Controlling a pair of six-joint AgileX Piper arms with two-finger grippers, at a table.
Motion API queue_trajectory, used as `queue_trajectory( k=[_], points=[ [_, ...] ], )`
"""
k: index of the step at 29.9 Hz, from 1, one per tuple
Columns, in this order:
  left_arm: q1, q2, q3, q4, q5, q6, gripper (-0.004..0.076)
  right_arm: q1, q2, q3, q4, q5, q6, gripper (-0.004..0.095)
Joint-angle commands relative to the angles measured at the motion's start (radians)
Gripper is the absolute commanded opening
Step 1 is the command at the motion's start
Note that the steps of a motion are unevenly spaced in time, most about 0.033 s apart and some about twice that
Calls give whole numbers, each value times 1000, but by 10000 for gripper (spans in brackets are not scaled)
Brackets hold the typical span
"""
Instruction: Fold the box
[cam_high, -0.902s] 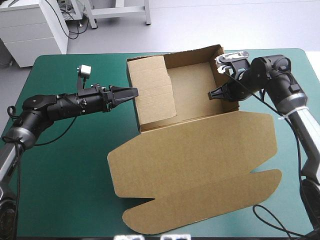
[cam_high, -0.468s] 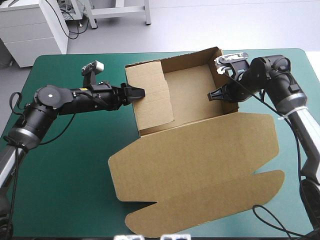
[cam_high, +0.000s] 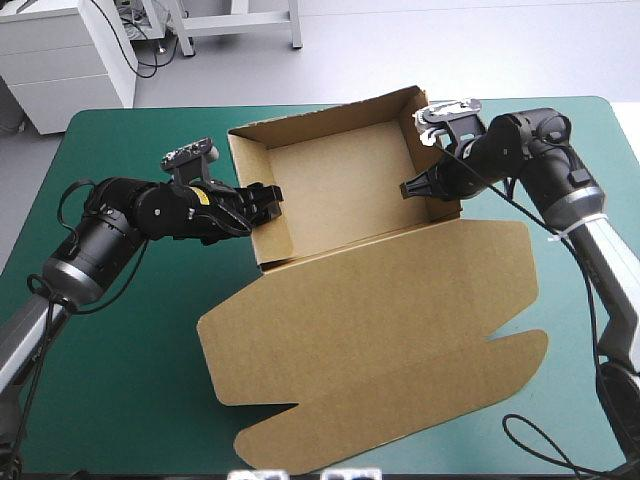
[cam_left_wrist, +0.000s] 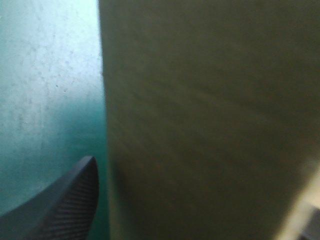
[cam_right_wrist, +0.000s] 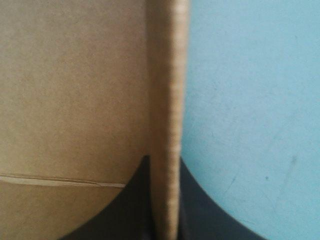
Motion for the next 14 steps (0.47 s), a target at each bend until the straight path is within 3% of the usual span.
queue_trajectory(
  k=[1,7,14],
  points=[
    [-40,-37,-35,45,-49,-88,495,32,-47,-59,19,-65,9,-12],
    [-104,-37,-35,234,-13,-230,495,47,-45,-67,17,-66,9,-12],
    [-120,-37,-35,250,-8,-230,495,47,-45,-67,16,-55,8,-12]
  ],
)
